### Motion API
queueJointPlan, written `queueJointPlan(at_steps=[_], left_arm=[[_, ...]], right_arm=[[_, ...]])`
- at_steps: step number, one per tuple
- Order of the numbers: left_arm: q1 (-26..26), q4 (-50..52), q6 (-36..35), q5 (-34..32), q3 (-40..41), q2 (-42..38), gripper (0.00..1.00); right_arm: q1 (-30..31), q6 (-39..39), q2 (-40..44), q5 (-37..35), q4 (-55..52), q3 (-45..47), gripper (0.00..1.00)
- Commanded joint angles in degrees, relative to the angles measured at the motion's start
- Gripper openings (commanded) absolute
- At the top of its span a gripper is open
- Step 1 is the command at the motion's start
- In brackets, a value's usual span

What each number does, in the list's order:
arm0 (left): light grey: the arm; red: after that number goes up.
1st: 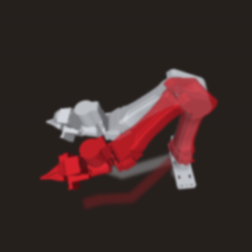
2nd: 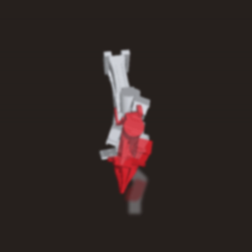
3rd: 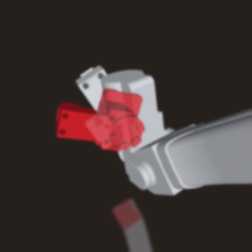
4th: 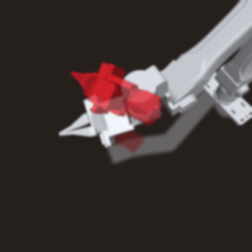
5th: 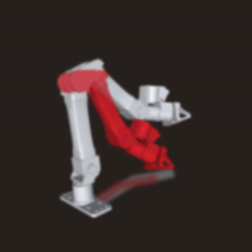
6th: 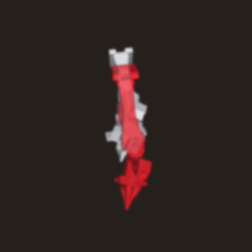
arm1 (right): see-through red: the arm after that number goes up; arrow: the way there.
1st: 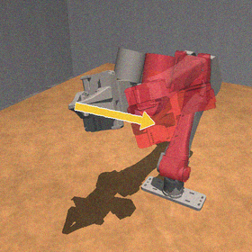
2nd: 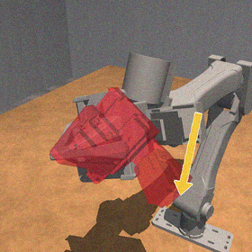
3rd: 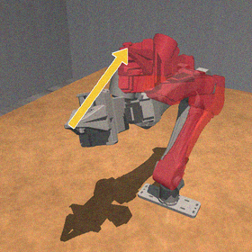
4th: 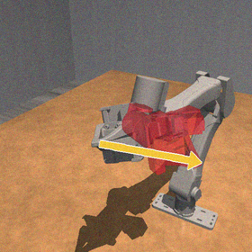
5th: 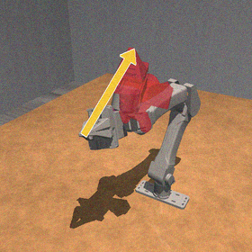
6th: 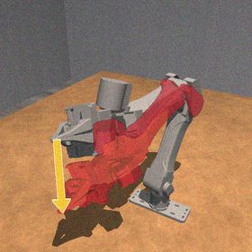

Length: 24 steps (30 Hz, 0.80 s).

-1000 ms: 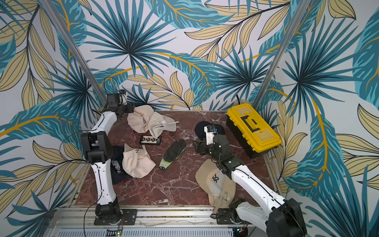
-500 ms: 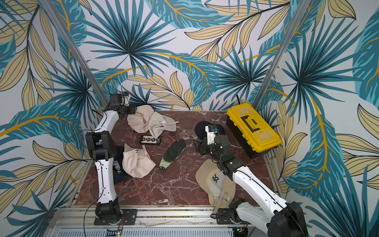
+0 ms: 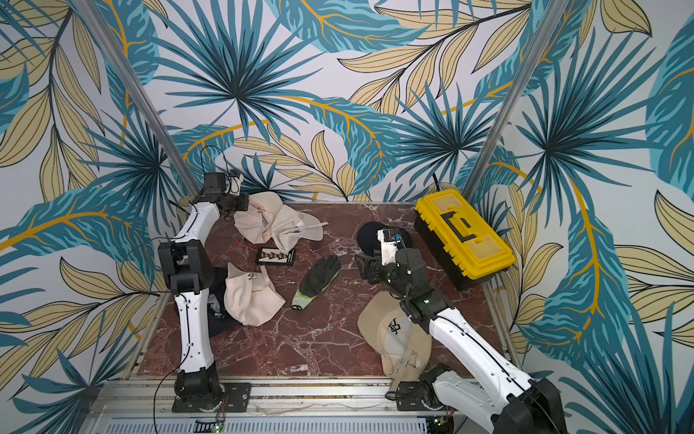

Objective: Open the adjustable buckle of the baseball cap
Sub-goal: Pick up the baseball cap from the center of the board.

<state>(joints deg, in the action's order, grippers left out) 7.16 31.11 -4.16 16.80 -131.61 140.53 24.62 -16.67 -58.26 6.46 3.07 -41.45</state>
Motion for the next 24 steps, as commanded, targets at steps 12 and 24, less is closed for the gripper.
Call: queueJointPlan(at_steps=[12,24], left_arm=[[-0.68,-14.96,20.28,15.21,-3.59,-12.25,0.00],[-6.31,-14.99,25.30,17.94,17.51,-32.37,0.00]], right_arm=[[-0.10,0.87,2.61,-1.27,-0.16,2.82,0.69],[-0.10,12.21,0.87,7.92,15.42,6.12,0.69]])
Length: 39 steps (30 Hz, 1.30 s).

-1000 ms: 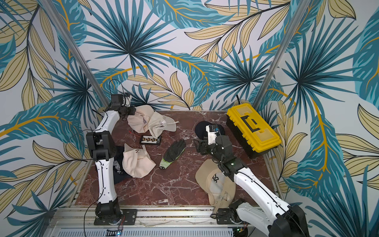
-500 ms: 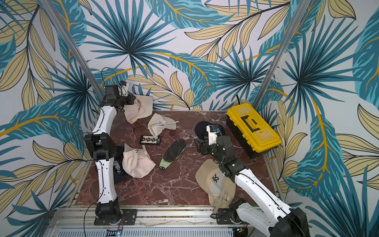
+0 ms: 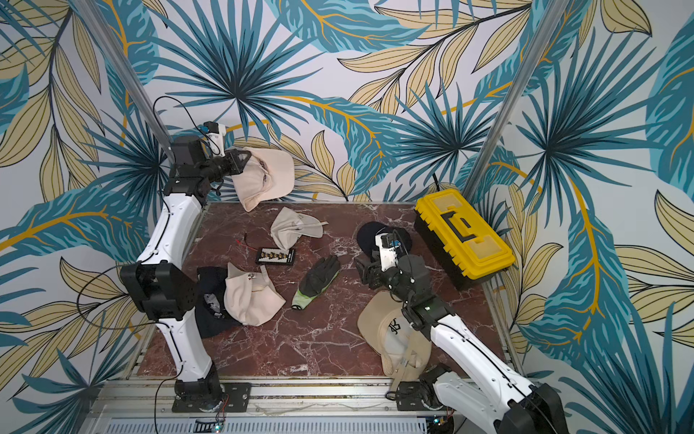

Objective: Open the adjustable buckle of the baseball cap
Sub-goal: Pick up the baseball cap from the center of the board.

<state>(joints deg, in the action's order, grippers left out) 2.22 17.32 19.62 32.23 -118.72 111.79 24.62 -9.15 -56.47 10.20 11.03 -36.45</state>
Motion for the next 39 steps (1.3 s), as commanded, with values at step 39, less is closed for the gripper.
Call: queueJointPlan(at_steps=[39], left_arm=[[-22.44,-1.19,1.75,5.10,37.94,-27.76,0.00]], right_arm=[[9.16,-1.54,-18.35,2.66,10.81,-12.97,0.58]])
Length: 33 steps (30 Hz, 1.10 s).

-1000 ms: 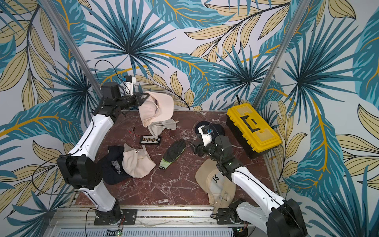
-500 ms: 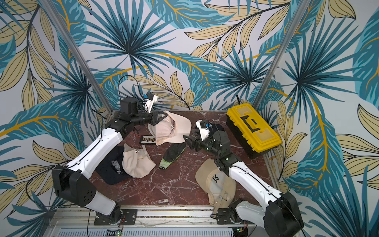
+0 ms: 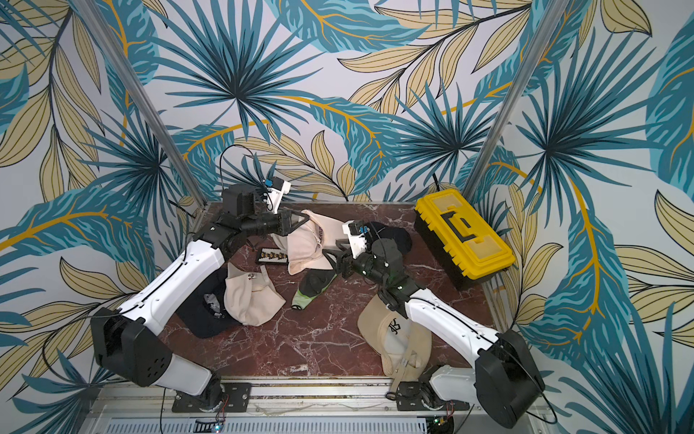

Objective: Open the adjustable buckle of the baseball cap
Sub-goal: Pick up the baseball cap from the center of the board.

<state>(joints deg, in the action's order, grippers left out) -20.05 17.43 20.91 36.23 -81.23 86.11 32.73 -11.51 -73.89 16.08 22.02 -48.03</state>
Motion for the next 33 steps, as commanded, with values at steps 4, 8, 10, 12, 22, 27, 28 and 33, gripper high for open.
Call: queueJointPlan(at_steps=[4,8,10,12,22,27,28,33], left_arm=[[-0.24,-1.28,0.85,1.48,0.64,-2.76,0.00],[-0.21,-1.32,0.96,1.56,0.30,-3.27,0.00],[-0.23,-1.35,1.22,2.12,-0.01,-3.31,0.00],[-0.21,-1.35,1.81,2.43,-0.24,-3.38,0.00],[-0.09,-1.35,-1.75,-0.33,1.36,-3.37,0.35],[-0.15,-1.30,-4.46,-3.01,-0.42,-0.90,0.47],[-0.15,-1.31,-4.97,-2.87,-0.86,-0.30,0.48],[-0.21,-1.34,-7.35,3.90,-2.09,2.14,0.55]], right_arm=[[2.39,1.58,-3.02,-4.57,-0.76,-3.23,0.58],[3.73,3.22,-5.35,-3.50,-2.81,-5.15,0.53],[4.34,4.19,-6.30,-3.66,-3.84,-5.99,0.51],[4.57,4.64,-7.13,-4.04,-4.22,-6.64,0.45],[4.86,10.92,-2.85,1.83,-5.72,-5.63,0.00],[4.38,18.01,-0.71,11.51,-15.43,-7.82,0.00],[4.20,19.52,-0.05,12.15,-16.47,-7.55,0.00],[1.54,25.88,2.73,17.63,-22.11,-6.42,0.00]])
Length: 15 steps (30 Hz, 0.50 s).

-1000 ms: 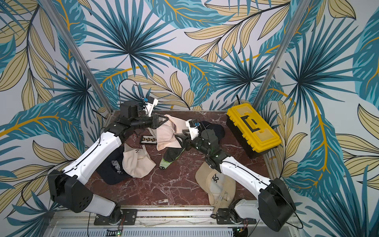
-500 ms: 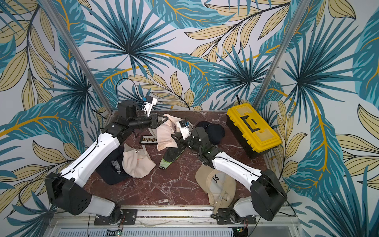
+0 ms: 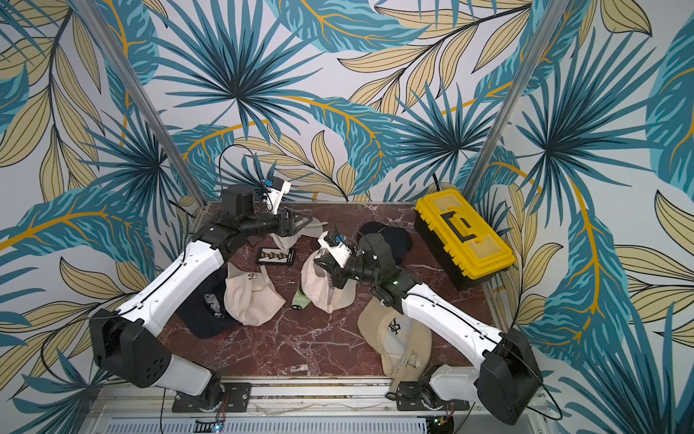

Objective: Open the adjustable buckle of the baseball cap
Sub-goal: Pick up the baseball cap from the center of the board.

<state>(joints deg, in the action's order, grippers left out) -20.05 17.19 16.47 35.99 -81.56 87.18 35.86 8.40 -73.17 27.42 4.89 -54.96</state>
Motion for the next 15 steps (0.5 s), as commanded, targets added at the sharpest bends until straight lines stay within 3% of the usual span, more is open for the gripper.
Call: queueJointPlan(at_steps=[1,7,10,15], left_arm=[[-0.21,-1.08,-3.68,6.41,-1.76,1.28,0.56],[-0.23,-1.07,-12.95,17.74,1.72,0.60,0.59],[-0.17,-1.08,-18.03,21.52,3.95,-0.31,0.62],[-0.61,-1.10,-20.89,23.52,6.49,-0.42,0.65]], right_arm=[[-2.70,6.93,2.28,8.57,-6.11,0.49,0.00],[-9.57,17.47,-0.99,22.06,-22.33,-4.37,0.00],[-11.60,28.98,-4.00,26.60,-33.36,-8.26,0.00],[-12.44,45.70,-10.02,28.42,-48.82,-17.82,0.00]])
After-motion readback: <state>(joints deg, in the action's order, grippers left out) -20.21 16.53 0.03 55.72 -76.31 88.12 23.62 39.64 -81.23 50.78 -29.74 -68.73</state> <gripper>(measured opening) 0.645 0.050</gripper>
